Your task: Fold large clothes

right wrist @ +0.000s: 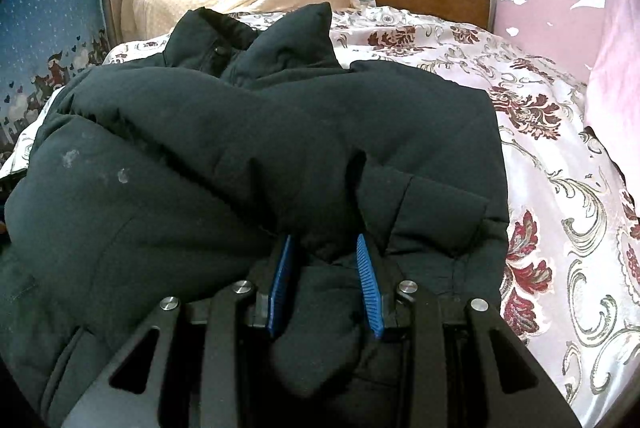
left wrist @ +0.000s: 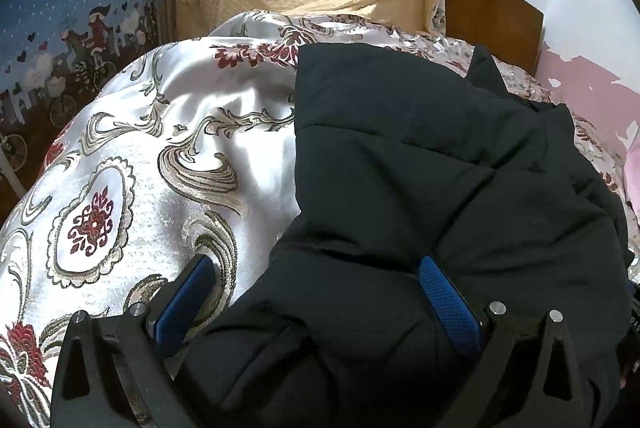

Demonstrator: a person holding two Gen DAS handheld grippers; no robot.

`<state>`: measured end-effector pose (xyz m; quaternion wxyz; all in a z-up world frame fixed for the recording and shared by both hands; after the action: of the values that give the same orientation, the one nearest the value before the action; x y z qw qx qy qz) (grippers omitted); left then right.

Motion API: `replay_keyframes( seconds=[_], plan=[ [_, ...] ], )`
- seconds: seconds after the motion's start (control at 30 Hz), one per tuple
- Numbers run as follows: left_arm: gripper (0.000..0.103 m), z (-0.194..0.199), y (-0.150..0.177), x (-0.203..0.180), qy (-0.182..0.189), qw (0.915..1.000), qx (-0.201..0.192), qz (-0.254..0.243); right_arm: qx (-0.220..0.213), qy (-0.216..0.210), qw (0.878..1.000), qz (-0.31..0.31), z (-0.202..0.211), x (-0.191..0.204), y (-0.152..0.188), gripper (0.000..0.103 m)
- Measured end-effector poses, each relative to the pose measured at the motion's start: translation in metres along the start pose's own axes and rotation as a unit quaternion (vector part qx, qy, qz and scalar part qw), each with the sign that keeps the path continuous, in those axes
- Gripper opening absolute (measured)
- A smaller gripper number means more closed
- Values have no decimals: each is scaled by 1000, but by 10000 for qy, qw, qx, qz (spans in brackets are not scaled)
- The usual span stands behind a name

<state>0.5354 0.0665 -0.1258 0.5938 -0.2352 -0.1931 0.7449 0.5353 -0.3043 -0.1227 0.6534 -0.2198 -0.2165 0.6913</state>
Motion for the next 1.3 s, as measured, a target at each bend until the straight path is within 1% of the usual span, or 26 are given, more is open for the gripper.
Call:
replay_keyframes(
  seconds=[0.1, 0.2, 0.27, 0.3, 0.33, 0.47, 0.57, 0.63, 0.67, 0.73, 0.8, 0.9, 1.0, 1.07, 1.1, 1.13, 1.2, 1.23, 1.3],
  plan=[
    [103, 3, 0, 2, 81, 9999, -38, 68, -56, -41, 10000, -14, 3, -1, 0, 31],
    [103, 8, 0, 3, 34, 9998, -137, 120, -154, -241, 9996, -19, 9, -1, 0, 42],
    [103, 17, 1, 1, -87, 9995, -304, 85, -255, -439, 9987, -26, 13, -2, 0, 59],
    [103, 22, 1, -1, -142, 9990, -423, 49, -302, -470, 9984, -44, 15, -3, 0, 85],
    [103, 30, 1, -3, -160, 9982, -582, -1, -328, -412, 9986, -80, 17, -5, -1, 102],
    [103, 59, 1, -10, -298, 9925, -1181, -134, -474, -174, 9987, 2, 27, -3, -3, 102],
    [103, 82, 2, -18, -189, 9881, -1518, -144, -699, 98, 9968, 363, 41, 10, -7, 102],
    [103, 93, -1, -28, -24, 9864, -1627, -219, -855, 251, 9942, 604, 49, 20, -9, 102],
    [103, 96, -2, -36, 20, 9858, -1643, -343, -933, 336, 9924, 722, 53, 24, -9, 102],
    [103, 99, -5, -50, 84, 9854, -1573, -644, -1052, 473, 9893, 896, 59, 30, -11, 102],
    [103, 101, -10, -64, 68, 9851, -1388, -1011, -1158, 539, 9867, 1007, 65, 35, -12, 102],
    [103, 106, -19, -76, 136, 9870, -1128, -1141, -1241, 572, 9852, 1037, 70, 36, -14, 102],
    [103, 121, -32, -84, 359, 9857, -1133, -1198, -1301, 584, 9844, 1029, 78, 35, -15, 102],
    [103, 125, -43, -91, 630, 9847, -1058, -1231, -1212, 607, 9855, 1019, 80, 35, -17, 102],
    [103, 123, -51, -95, 822, 9848, -936, -1211, -1106, 572, 9871, 1008, 81, 35, -19, 102],
    [103, 118, -61, -98, 982, 9854, -779, -1151, -1035, 469, 9888, 971, 85, 35, -25, 102],
    [103, 103, -79, -104, 1103, 9874, -521, -1003, -1039, 205, 9901, 916, 90, 35, -39, 102],
    [103, 95, -88, -107, 1115, 9882, -464, -945, -1079, -39, 9903, 874, 94, 33, -54, 102],
    [103, 77, -106, -115, 1093, 9897, -383, -838, -1028, -355, 9918, 672, 89, 29, -80, 102]
  ],
)
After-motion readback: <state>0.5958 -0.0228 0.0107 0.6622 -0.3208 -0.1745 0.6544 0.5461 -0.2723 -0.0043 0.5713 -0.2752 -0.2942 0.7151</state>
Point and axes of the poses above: each gripper's, at about its wrist camera, not at the fingertips, and z roughly against the way its jaws point, x to its left, y to its underside, the point moved 6 cm from there along -z, roughly the way its jaws point, and after that the axes turned 10 degrees about x, right-handed, at the moved point
